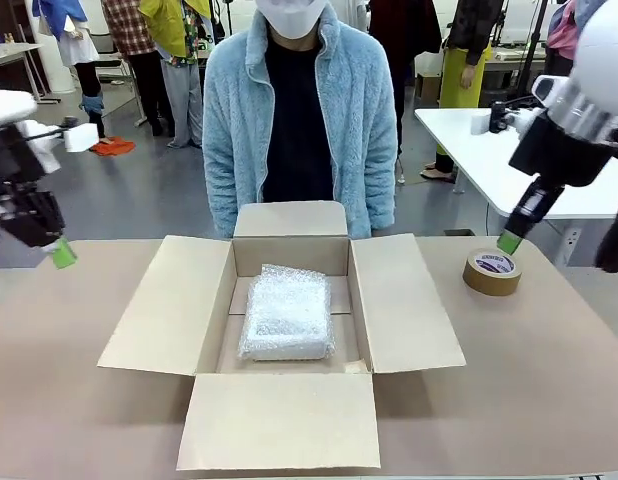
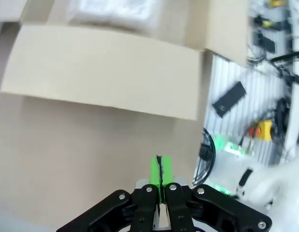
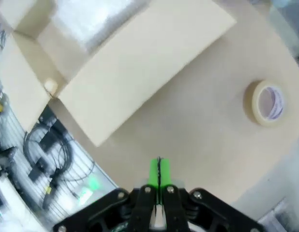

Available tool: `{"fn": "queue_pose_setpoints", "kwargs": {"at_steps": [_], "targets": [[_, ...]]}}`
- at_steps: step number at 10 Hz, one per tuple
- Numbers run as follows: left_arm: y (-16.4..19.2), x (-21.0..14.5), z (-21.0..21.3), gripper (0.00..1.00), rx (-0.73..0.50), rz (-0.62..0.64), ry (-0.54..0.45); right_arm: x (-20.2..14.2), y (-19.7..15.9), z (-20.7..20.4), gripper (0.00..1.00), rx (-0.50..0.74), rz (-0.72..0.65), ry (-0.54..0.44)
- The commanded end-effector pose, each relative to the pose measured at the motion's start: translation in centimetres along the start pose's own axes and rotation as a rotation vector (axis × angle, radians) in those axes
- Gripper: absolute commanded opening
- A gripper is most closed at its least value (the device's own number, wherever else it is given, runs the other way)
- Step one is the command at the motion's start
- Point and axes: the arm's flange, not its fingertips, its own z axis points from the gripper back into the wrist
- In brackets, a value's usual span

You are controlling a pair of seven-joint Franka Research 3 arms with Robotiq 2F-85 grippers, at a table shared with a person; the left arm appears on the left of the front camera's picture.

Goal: Wrap the clocks to prevent damage.
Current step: Once the human has placed the objects inside and stepped back, release both hands from the side flaps of the Package Box.

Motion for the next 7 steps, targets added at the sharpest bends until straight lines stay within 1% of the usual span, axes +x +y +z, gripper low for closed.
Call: {"fn": "queue_pose_setpoints", "kwargs": {"at_steps": [1, 2, 3, 4, 5, 7], "targets": [[1.5, -1.6, 2.8, 0.00, -0.278, -0.292, 0.063, -2.4, -2.0, -0.8, 0.01, 0.118, 0.248, 0.006], [1.5, -2.2, 3.2, 0.00, -0.272, -0.380, 0.056, -3.0, -2.7, -1.3, 0.01, 0.172, 0.301, -0.009], [1.6, -2.6, 3.4, 0.00, -0.251, -0.426, 0.024, -3.3, -3.7, -1.8, 0.01, 0.197, 0.262, -0.044], [1.6, -2.2, 3.2, 0.00, -0.192, -0.383, -0.007, -3.0, -3.9, -2.0, 0.01, 0.148, 0.109, -0.058], [0.2, -2.6, 2.4, 0.00, -0.248, -0.369, 0.000, -3.4, -2.8, -1.3, 0.01, 0.138, 0.280, -0.027], [0.2, -2.6, 2.4, 0.00, -0.248, -0.369, 0.000, -3.4, -2.8, -1.3, 0.01, 0.138, 0.280, -0.027]]}}
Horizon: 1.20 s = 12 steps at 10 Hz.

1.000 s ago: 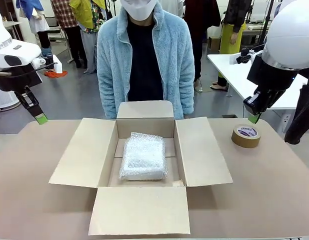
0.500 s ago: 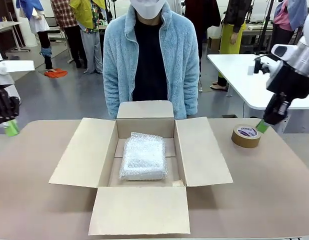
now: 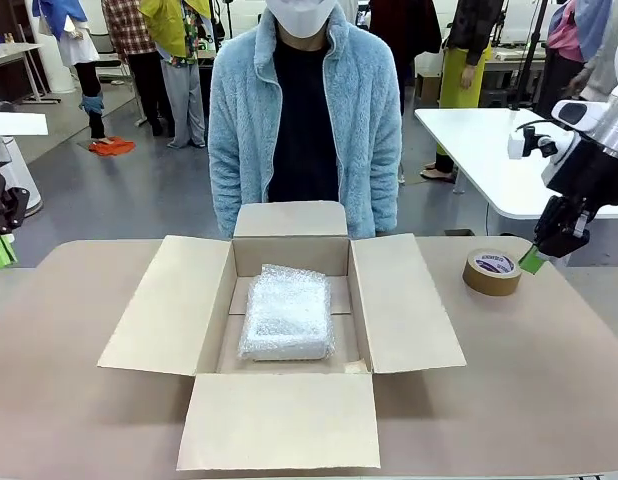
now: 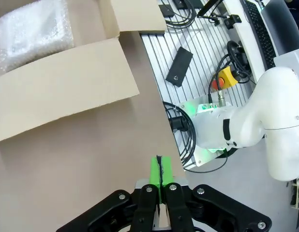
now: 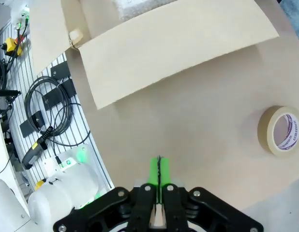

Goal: Wrap the clocks to prevent damage.
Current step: Once the human has placed the objects inside and stepped back, release both hands from the side flaps of the Package Box.

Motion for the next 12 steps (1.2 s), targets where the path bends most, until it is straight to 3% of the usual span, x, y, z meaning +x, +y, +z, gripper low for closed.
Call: {"fn": "queue_pose_setpoints", "kwargs": {"at_steps": [1, 3, 4, 6, 8, 10, 12], "targets": [[-0.4, 0.2, -0.2, 0.00, 0.002, 0.013, -0.023, 0.0, 0.3, 0.1, 0.01, 0.003, 0.023, -0.005], [-0.4, 0.2, -0.2, 0.00, 0.002, 0.013, -0.023, 0.3, 0.2, 0.1, 0.01, -0.005, 0.008, 0.004], [0.0, 0.0, -0.1, 0.00, -0.002, 0.006, 0.004, -0.4, -0.6, -0.3, 0.01, 0.022, 0.078, -0.154], [-0.9, -2.6, -1.3, 0.00, 0.164, -0.202, -0.021, -3.4, -2.3, -0.9, 0.01, 0.044, 0.139, -0.391], [-1.9, -5.8, -2.1, 0.00, 0.307, -0.282, -0.149, -7.5, -4.2, -1.9, 0.01, 0.085, 0.137, -0.580], [-3.0, -8.7, -1.8, 0.00, 0.401, -0.355, -0.276, -11.1, -5.5, -3.0, 0.01, 0.139, 0.135, -0.658], [-3.6, -11.6, -1.3, 0.00, 0.521, -0.348, -0.396, -13.5, -5.9, -3.7, 0.01, 0.173, 0.160, -0.698]]}}
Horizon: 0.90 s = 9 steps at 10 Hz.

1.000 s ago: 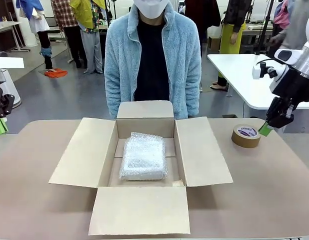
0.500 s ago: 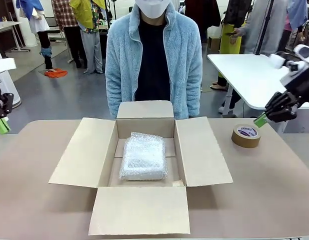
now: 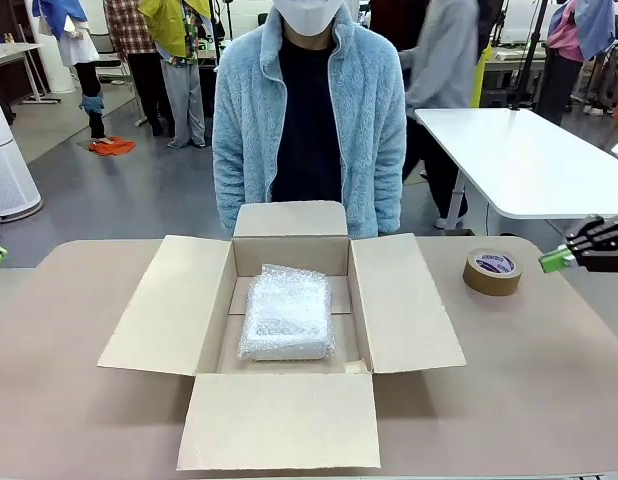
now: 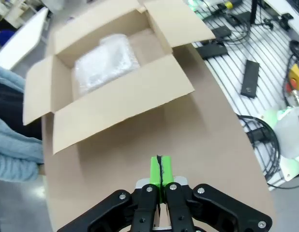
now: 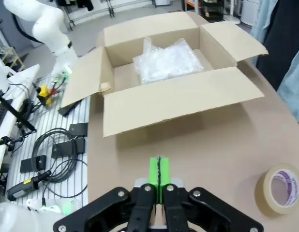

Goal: Wrap the clocks to prevent damage.
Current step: Once the human has placed the objects inside and stepped back, release both hands from the side flaps of the Package Box.

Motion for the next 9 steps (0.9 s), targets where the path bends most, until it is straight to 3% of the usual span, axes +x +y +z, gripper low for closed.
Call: {"fn": "queue_pose_setpoints", "kwargs": {"at_steps": [1, 4, 9], "targets": [[0.0, -2.3, 0.5, 0.00, 0.097, 0.011, -0.074, -1.2, -1.0, 0.8, 0.01, 0.060, 0.037, -0.026], [0.2, -5.9, 1.1, 0.00, 0.166, 0.218, -0.141, -3.3, -1.3, 1.4, 0.01, 0.093, 0.117, -0.115], [-0.2, -10.3, 0.6, 0.00, 0.142, 0.323, -0.266, -6.6, -2.7, 0.7, 0.01, 0.120, 0.206, -0.213]]}}
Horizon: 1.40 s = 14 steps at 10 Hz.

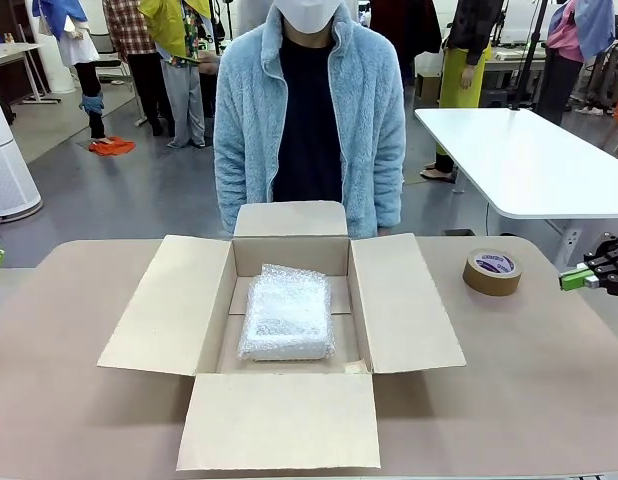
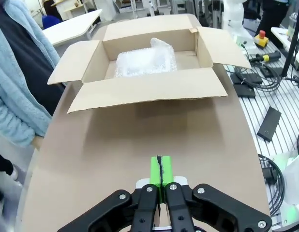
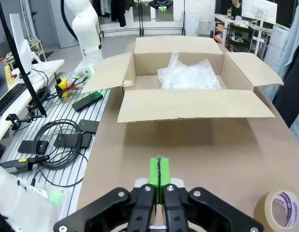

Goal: Wrap the clocks to prevent damage.
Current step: Once the human has placed the objects inside and stepped back, release both hands from the side flaps of the Package Box, then push the right (or left) flap of the Package Box to close it.

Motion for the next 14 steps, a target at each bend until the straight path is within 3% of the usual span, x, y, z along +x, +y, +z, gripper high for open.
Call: {"fn": "queue_pose_setpoints", "kwargs": {"at_steps": [1, 4, 5, 14], "targets": [[0.7, -0.3, 0.5, 0.00, 0.001, 0.018, -0.041, -1.4, -1.0, 0.3, 0.01, 0.003, 0.009, -0.054], [0.3, 0.3, 0.6, 0.00, -0.021, -0.027, -0.050, -0.1, -0.5, -0.2, 0.01, -0.008, 0.007, -0.014], [0.3, -0.7, 0.2, 0.00, -0.012, 0.020, -0.022, -1.7, -0.4, -0.1, 0.01, 0.007, -0.014, -0.022], [0.3, -0.7, 0.2, 0.00, -0.012, 0.020, -0.022, -1.7, -0.4, -0.1, 0.01, 0.007, -0.014, -0.022]]}}
